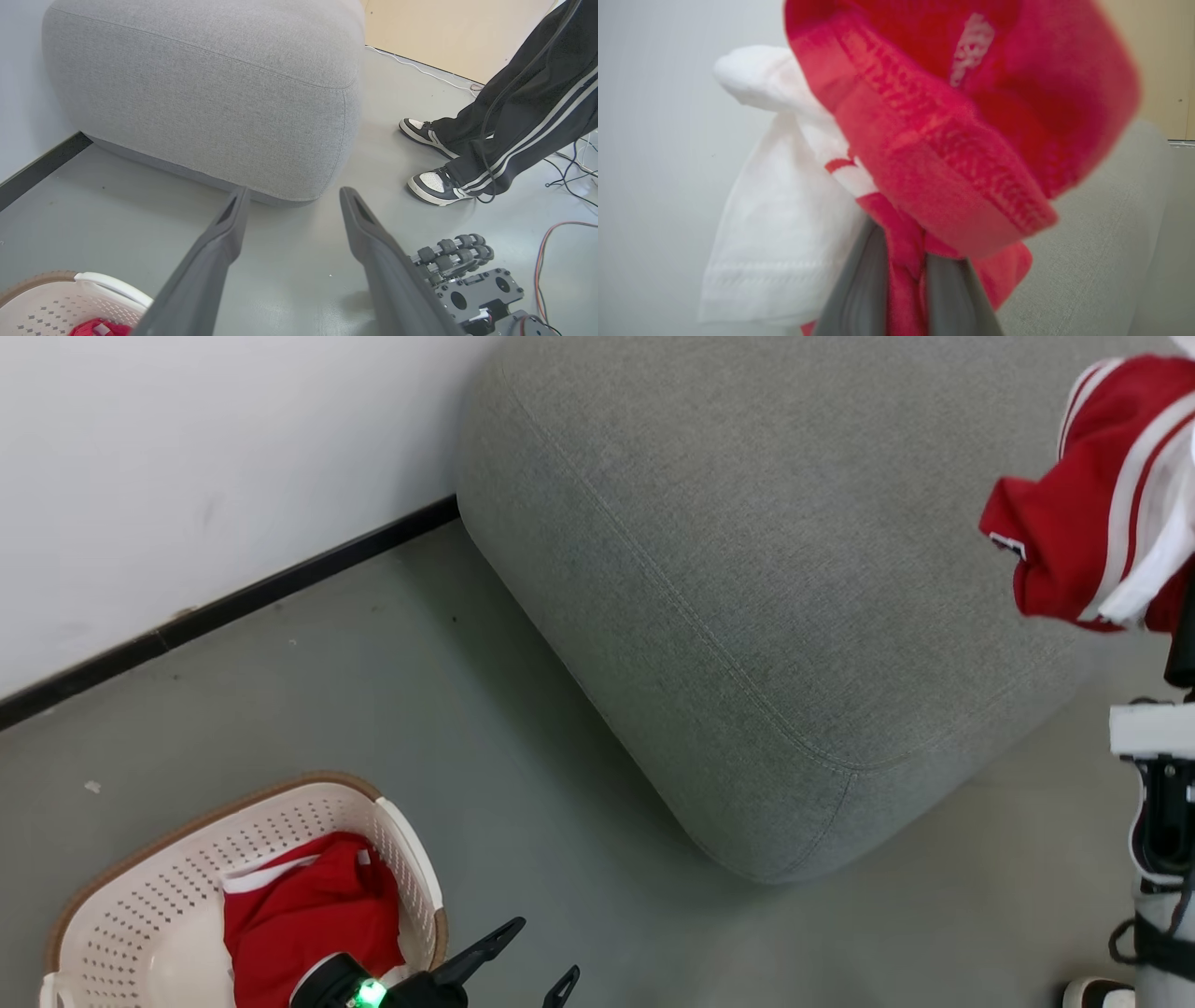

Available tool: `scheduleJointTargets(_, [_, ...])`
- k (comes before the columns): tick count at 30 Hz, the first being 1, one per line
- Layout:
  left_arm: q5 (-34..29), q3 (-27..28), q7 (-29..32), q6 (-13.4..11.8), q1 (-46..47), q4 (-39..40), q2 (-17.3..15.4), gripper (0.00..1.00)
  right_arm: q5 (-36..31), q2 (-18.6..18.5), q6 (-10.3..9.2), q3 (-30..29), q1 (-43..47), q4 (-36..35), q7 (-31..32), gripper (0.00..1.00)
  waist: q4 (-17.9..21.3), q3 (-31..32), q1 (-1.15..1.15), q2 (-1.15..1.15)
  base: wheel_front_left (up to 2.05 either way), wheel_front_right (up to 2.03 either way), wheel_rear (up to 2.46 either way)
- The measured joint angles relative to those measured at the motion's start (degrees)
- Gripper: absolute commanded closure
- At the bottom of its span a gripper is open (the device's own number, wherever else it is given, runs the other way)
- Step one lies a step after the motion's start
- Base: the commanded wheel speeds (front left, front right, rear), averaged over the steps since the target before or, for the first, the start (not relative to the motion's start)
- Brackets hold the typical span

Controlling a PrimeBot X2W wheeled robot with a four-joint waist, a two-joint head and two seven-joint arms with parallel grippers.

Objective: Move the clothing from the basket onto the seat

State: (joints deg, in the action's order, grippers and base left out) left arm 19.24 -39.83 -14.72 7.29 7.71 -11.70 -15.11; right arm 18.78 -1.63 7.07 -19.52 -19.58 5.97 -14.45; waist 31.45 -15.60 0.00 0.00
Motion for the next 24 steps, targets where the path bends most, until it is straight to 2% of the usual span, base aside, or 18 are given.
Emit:
scheduleJointTargets(11, [-1.4,0.9,0.0,0.0,0.4,1.3,-3.4,0.00,-0.2,-0.1,0.01,-2.4,-9.7,7.1,0.0,1.00,0.1,-4.9,0.00,0.00,0.00,0.00,0.00])
scheduleJointTargets(24, [-3.8,2.6,0.0,0.0,1.4,4.3,-7.2,0.00,-1.3,-1.3,0.01,-2.4,-21.2,18.4,0.0,1.00,-0.5,-10.1,0.00,0.00,0.00,0.00,0.00])
